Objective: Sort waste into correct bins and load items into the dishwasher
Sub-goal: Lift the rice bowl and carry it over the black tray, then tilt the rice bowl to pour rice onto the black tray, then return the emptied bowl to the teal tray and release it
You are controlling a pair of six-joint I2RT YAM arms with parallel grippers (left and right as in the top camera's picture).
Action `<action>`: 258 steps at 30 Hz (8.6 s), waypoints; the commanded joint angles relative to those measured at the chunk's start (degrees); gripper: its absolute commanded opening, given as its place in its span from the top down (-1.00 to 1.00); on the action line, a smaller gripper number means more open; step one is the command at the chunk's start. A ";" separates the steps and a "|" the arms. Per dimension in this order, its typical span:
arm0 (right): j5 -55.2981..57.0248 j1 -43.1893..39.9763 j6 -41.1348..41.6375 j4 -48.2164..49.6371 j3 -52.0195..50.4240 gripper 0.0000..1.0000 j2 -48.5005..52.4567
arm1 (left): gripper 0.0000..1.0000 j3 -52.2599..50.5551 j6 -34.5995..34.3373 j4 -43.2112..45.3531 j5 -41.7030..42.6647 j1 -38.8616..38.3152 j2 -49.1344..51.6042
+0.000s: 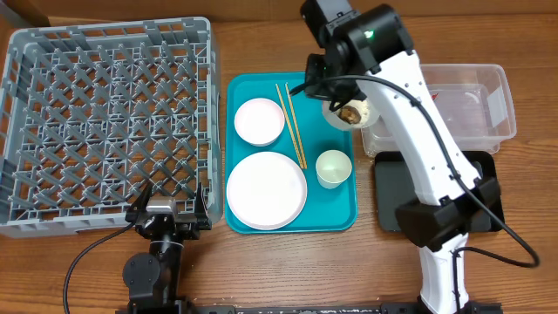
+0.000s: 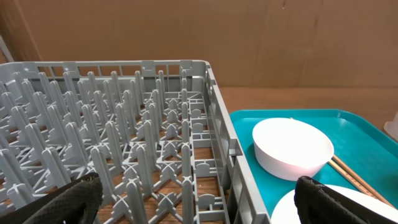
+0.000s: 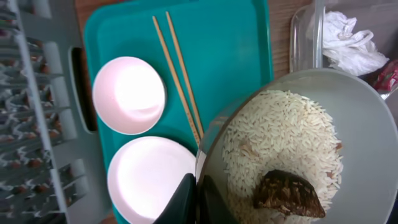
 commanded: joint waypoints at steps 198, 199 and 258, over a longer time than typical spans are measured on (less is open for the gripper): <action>-79.65 -51.76 -48.35 21.16 -76.52 0.92 -34.73 | -0.99 -0.52 0.24 0.28 0.39 -0.39 -0.63; -77.70 -50.66 -47.32 20.98 -74.82 0.92 -35.21 | -1.00 -0.52 0.24 0.28 0.39 -0.39 -0.63; 1.05 3.43 -19.32 59.39 -58.07 0.51 -8.17 | -0.99 -0.52 0.24 0.28 0.39 -0.39 -0.63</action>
